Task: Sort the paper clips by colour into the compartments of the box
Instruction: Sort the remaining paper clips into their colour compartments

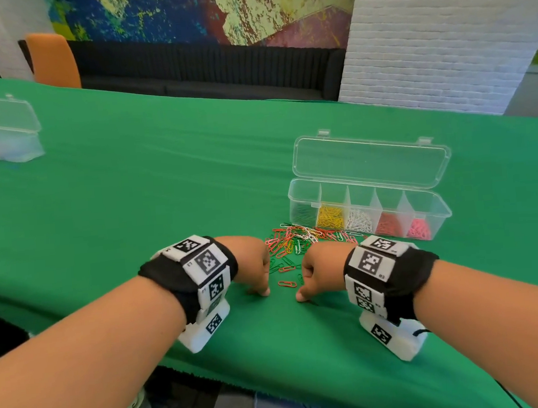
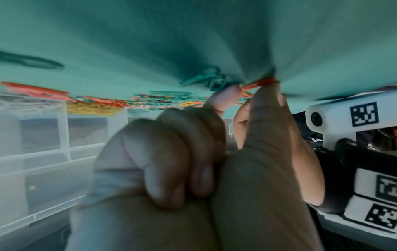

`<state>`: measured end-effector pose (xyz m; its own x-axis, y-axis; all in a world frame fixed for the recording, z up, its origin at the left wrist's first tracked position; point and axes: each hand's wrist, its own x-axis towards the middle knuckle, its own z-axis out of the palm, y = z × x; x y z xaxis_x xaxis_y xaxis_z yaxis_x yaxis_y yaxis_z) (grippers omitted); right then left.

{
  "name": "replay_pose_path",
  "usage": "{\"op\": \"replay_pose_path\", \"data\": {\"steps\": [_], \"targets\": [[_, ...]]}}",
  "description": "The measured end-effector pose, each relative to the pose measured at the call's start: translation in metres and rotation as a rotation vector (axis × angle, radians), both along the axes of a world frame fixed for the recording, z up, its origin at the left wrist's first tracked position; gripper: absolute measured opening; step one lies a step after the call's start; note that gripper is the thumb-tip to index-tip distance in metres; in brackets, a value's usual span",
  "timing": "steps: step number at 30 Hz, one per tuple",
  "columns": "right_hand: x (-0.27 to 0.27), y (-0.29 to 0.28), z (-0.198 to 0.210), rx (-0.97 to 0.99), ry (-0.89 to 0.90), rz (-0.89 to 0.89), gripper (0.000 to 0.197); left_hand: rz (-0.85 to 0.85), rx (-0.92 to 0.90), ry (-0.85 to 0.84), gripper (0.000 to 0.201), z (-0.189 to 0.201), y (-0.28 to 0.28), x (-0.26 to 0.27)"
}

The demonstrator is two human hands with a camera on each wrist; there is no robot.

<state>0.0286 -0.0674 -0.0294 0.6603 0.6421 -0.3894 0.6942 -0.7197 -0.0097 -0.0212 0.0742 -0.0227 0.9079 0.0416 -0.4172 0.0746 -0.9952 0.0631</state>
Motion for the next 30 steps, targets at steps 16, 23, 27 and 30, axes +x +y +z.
{"op": "replay_pose_path", "data": {"steps": [16,23,27,30], "targets": [[0.012,-0.016,0.005,0.308,0.446,-0.282,0.028,0.498,-0.871,0.017,0.028,0.004,0.019,0.001],[0.034,-0.030,0.008,0.834,0.973,-0.613,0.025,0.557,-1.023,0.051,0.024,0.006,0.011,0.002],[0.039,-0.038,0.011,1.006,1.042,-0.601,0.025,0.385,-0.670,0.080,0.012,0.004,0.002,0.001],[0.041,-0.040,0.011,1.007,1.005,-0.618,0.028,0.110,-0.316,-0.022,0.009,0.004,-0.006,-0.001]]}}
